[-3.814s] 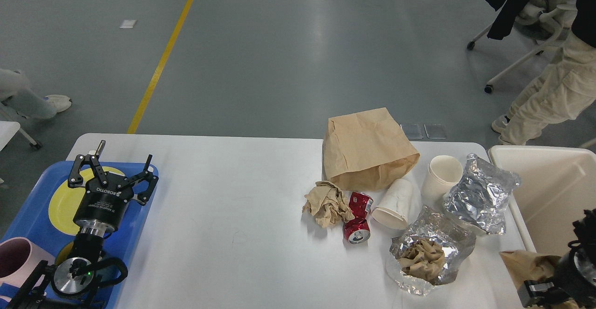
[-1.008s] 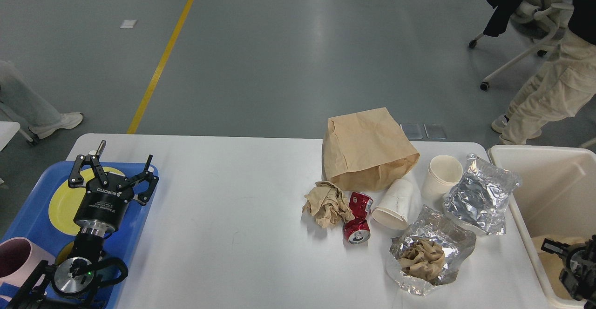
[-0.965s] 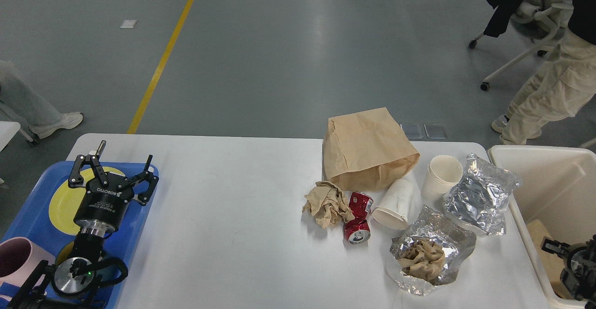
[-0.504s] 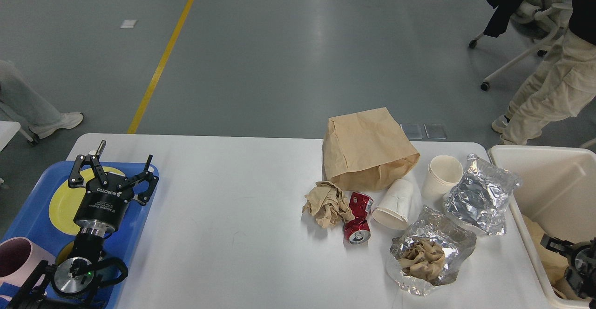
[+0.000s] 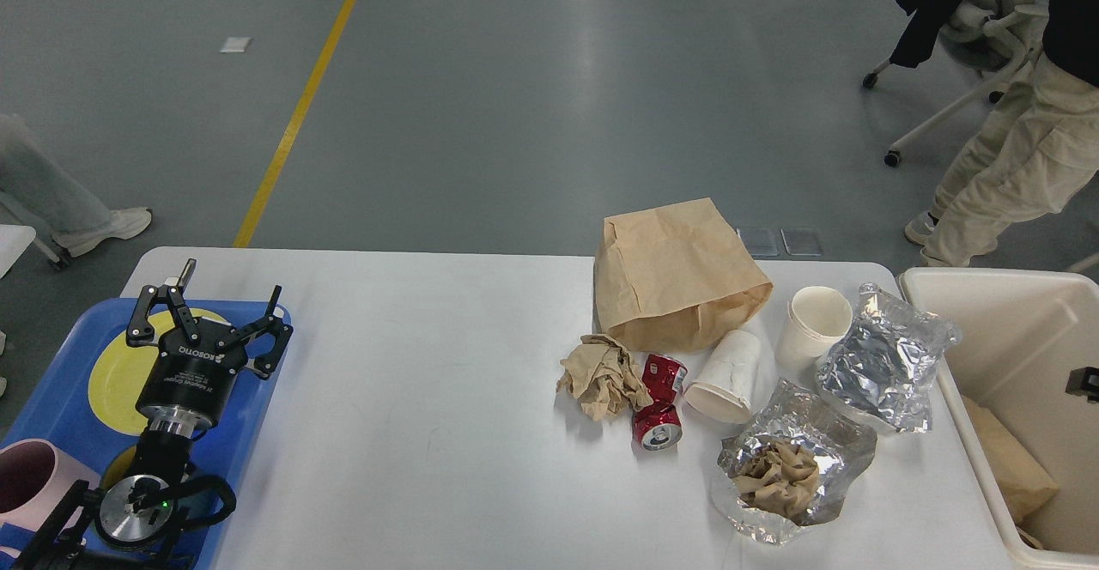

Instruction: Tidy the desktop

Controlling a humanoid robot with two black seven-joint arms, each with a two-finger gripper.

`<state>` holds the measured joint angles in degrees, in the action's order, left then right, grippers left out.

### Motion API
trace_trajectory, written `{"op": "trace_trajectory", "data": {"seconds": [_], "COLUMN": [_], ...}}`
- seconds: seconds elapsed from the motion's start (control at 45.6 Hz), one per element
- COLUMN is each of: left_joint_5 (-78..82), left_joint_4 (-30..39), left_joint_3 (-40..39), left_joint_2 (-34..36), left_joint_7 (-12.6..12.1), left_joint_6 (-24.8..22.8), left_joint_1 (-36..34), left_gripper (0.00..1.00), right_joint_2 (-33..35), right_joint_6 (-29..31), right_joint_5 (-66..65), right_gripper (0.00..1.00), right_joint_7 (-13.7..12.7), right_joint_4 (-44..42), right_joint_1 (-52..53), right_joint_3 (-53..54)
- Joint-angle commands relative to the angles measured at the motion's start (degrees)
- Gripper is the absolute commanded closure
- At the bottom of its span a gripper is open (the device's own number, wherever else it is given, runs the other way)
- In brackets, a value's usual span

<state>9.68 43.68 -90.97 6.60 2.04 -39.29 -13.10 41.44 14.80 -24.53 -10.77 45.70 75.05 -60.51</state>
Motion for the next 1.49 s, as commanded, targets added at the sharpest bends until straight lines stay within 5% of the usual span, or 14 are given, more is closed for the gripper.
{"op": "trace_trajectory", "data": {"seconds": [0.0,0.263,0.68,1.074,1.469], "left_joint_5": [0.0,0.0,0.1,0.0,0.1], "left_joint_4": [0.0,0.0,-0.1,0.0,0.0], "left_joint_3": [0.0,0.0,-0.1,-0.1,-0.1], "left_joint_2": [0.0,0.0,0.1,0.1,0.0], "left_joint_7": [0.0,0.0,0.0,0.0,0.0], "left_joint_6": [0.0,0.0,0.0,0.0,0.0], "left_joint_1": [0.0,0.0,0.0,0.0,0.0], "left_gripper": [0.03,0.03,0.03,0.03,0.03], "right_joint_2": [-2.2,-14.3,-21.4,-22.6,-32.0], "right_joint_6": [6.3,25.6,26.0,17.5,7.4], "right_joint_5": [0.4,0.7,8.0,8.5,12.7], "right_gripper": [0.00,0.00,0.00,0.00,0.00], "right_joint_7": [-0.1,-0.1,0.7,0.4,-0.1], "right_joint_4": [11.4,28.7,52.5,51.0,31.6], "right_joint_1": [17.6,44.5,68.1,57.0,23.6], "right_joint_3": [-11.2,-16.0,-13.8,-9.5,2.9]}}
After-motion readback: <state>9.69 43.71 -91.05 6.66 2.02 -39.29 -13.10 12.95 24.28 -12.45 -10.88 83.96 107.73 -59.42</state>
